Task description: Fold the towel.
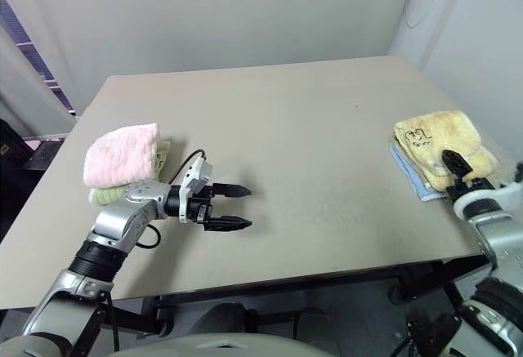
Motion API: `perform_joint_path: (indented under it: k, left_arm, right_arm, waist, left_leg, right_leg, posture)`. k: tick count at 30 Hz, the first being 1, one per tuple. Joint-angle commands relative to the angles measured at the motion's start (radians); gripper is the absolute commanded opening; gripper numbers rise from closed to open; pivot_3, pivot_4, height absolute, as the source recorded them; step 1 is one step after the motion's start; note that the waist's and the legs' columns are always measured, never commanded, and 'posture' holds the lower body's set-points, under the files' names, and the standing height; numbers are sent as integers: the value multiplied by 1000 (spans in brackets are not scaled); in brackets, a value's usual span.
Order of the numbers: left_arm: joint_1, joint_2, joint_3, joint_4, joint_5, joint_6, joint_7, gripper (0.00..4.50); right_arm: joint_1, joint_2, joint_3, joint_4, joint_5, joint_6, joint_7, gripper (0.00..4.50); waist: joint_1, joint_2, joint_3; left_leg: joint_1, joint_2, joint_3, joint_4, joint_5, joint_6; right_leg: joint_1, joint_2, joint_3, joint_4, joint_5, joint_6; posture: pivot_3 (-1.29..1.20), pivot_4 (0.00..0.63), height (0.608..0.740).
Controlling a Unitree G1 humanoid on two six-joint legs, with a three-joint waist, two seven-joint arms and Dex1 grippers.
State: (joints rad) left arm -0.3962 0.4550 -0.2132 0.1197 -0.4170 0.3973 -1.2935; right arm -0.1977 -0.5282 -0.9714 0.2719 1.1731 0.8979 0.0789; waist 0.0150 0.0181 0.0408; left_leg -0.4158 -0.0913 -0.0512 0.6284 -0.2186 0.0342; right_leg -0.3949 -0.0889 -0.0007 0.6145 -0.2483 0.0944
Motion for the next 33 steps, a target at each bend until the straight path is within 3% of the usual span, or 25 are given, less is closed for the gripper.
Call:
perform_joint_path:
  k: [1,8,12,16,21,26,33]
  left_arm:
    - [-27,0,22,8,-6,-25,-9,4500]
    - [-38,-27,65,12,-59,-5,4,4500]
    - [-63,-9,94,1,-104,54,-12,4500]
    - [-88,34,135,-44,-181,154,-46,4500]
    - [-109,92,211,-76,-284,253,-65,4500]
    - [-71,149,196,-71,-217,154,-123,4500]
    - [47,185,254,-178,-206,79,-80,4500]
  right_arm:
    - [64,-20,-71,-121,127,54,1,4478]
    - [371,-61,-37,-504,243,145,165,4478]
    - [462,-93,39,-712,151,60,285,4478]
    - [483,-92,181,-867,-142,-211,468,4478]
    - [459,-140,447,-898,-332,-327,598,4478]
    - [334,-118,546,-789,-322,-400,726,4478]
    - [273,-230,692,-627,-476,-481,945,4478]
  waist:
    - [-2,1,0]
    - [-4,3,0]
    - [-10,1,2]
    - [-11,0,3]
    - [-5,-2,3]
    - [-1,-2,3]
    - [0,-3,4]
  left_leg:
    - [0,0,0,0,0,0]
    - [0,1,0,0,-1,-1]
    - [-1,1,0,0,-2,-3]
    - [-2,2,0,1,-2,-3]
    - [-4,1,0,0,-2,-3]
    - [-9,1,0,-1,-2,-3]
    - [-8,1,1,0,-2,-3]
  right_leg:
    - [0,0,0,0,0,0]
    - [0,0,0,0,-1,1]
    - [-1,0,0,1,-3,5]
    - [0,0,-1,-2,-3,5]
    - [-3,-1,-1,-2,-2,3]
    - [-10,0,-1,-2,0,0]
    - [-9,-1,-1,-2,0,0]
  posture:
    - [0,0,740]
    - [0,0,740]
    - [0,0,740]
    - [0,0,740]
    - [0,0,740]
    - [0,0,740]
    - [0,0,740]
